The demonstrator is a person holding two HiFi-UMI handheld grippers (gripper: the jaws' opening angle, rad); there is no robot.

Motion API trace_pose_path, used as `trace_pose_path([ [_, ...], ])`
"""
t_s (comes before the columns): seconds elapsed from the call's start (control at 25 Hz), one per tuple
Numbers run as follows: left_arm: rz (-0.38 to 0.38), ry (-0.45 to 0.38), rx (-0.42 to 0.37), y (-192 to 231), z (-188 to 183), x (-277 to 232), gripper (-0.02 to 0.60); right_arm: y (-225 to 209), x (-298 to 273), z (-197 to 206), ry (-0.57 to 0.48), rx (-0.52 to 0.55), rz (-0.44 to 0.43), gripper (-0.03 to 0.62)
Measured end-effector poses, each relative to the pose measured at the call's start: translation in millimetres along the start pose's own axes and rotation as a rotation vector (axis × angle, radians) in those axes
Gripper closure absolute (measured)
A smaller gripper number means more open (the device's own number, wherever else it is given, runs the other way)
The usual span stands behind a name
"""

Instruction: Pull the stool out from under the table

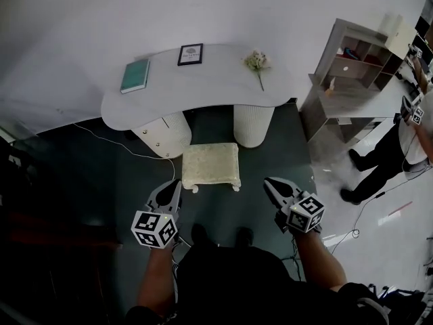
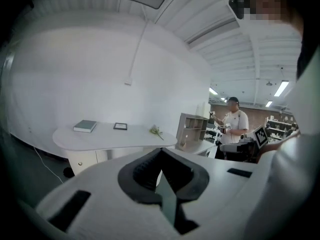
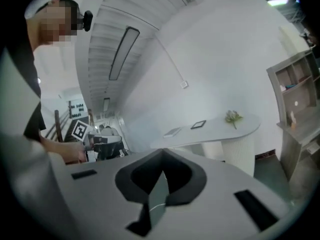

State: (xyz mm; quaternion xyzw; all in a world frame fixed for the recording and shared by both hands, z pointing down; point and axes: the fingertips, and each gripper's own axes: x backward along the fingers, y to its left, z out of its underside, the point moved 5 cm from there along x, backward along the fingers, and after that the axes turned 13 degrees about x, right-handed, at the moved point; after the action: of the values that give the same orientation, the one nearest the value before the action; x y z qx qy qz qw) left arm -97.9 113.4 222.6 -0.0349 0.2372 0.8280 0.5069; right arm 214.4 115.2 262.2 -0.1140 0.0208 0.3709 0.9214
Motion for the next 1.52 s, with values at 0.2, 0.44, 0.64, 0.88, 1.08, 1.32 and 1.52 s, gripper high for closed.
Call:
trace_pose_path([
  [0.2, -0.073, 0.004, 0.066, -15, -13, 19, 0.574, 9, -9, -37, -0.102, 0.059, -0.094, 0.591],
  [0.44, -0.058, -0.009, -0.001, -25, -39, 21, 0.574, 33, -16, -74, -0.154, 0.116, -0.133, 0.589],
  [0.64, -0.039, -0.032, -0.028, -13, -54, 32, 0.574, 59, -21, -88, -0.152, 0.158, -0.157, 0.589],
  [0.88, -0.034, -0.046, -0.061, 20, -70, 61, 0.574, 102, -53, -102, -0.147, 0.165, -0.145, 0.589],
  [1.08, -0.028, -0.059, -0.068, 66, -77, 96, 0.574, 143, -89, -100, -0.064, 0.241, -0.092, 0.589],
  [1.32, -0.002, -0.03, -0.1, 129, -86, 118, 0.572, 172, -120, -119, -0.118, 0.205, 0.014, 0.589],
  [1.52, 0.014, -0.027, -0.12, 149, -88, 125, 0.572, 185, -127, -121, -0.127, 0.226, 0.049, 0.591],
])
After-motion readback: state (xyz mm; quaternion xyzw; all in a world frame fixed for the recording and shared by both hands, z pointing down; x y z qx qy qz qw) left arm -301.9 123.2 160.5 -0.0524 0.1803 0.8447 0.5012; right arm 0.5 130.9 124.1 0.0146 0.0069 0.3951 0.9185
